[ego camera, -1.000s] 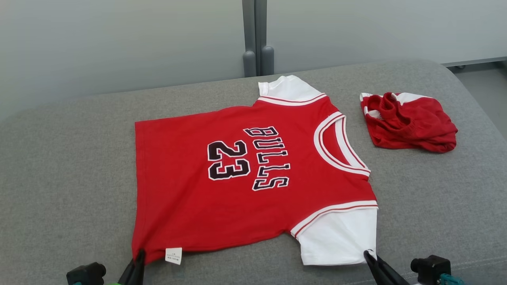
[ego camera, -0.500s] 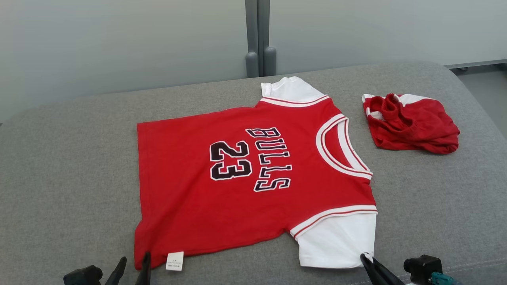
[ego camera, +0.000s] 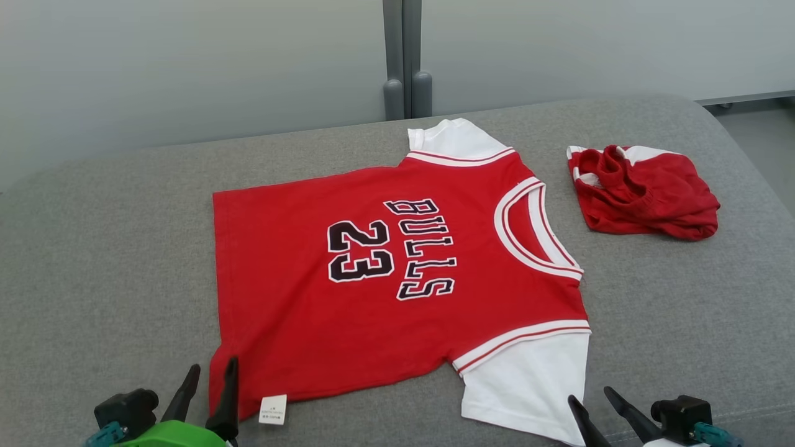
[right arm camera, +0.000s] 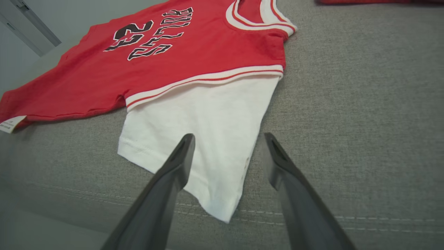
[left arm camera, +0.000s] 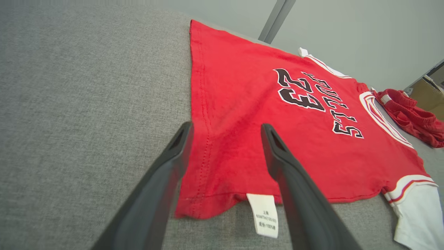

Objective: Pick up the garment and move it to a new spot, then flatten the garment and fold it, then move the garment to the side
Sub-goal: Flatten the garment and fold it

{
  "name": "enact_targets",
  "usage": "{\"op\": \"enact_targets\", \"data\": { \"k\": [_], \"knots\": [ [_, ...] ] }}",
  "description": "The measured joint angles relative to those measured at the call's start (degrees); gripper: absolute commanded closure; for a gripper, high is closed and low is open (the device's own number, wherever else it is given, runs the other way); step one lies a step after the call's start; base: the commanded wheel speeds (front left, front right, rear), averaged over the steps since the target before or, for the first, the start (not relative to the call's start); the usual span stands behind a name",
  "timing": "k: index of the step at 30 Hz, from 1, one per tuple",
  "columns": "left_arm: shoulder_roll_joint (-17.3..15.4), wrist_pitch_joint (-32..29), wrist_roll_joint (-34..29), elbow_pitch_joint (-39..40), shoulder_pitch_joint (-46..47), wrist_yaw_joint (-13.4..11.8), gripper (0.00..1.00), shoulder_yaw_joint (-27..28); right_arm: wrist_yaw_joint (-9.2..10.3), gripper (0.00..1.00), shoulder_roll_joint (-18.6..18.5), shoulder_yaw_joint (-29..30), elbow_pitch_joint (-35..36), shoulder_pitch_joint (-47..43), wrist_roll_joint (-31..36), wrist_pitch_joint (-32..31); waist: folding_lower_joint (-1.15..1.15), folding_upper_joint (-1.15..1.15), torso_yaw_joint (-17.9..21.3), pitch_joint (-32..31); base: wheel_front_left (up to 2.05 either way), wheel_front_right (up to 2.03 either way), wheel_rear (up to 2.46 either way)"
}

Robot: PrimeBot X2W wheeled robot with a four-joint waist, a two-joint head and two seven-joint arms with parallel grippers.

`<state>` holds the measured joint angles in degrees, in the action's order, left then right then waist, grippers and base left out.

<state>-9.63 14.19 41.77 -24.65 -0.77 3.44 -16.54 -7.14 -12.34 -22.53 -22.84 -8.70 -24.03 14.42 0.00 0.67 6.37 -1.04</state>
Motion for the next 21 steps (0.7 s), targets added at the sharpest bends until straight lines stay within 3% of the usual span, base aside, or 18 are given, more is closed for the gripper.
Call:
{"op": "enact_targets", "data": {
  "k": [10,14,21],
  "knots": [
    [1.4,0.1,-2.2,5.4,1.2,0.0,0.0,-0.1,0.0,0.0,-1.2,3.0,4.7,0.5,2.5,0.0,0.0,0.0,0.9,-0.1,0.0,0.0,0.0],
    [1.6,0.1,-4.5,8.5,1.8,-0.5,0.0,0.0,0.2,0.0,-1.2,4.7,9.0,4.9,4.3,0.0,0.0,0.0,1.3,-0.4,0.0,0.0,0.0],
    [3.0,0.1,-7.2,11.5,2.4,-1.4,0.0,-0.1,2.71,0.0,-0.5,8.1,14.0,7.6,6.1,0.0,0.0,0.0,0.8,-1.2,0.0,0.0,0.0]
  ]
}}
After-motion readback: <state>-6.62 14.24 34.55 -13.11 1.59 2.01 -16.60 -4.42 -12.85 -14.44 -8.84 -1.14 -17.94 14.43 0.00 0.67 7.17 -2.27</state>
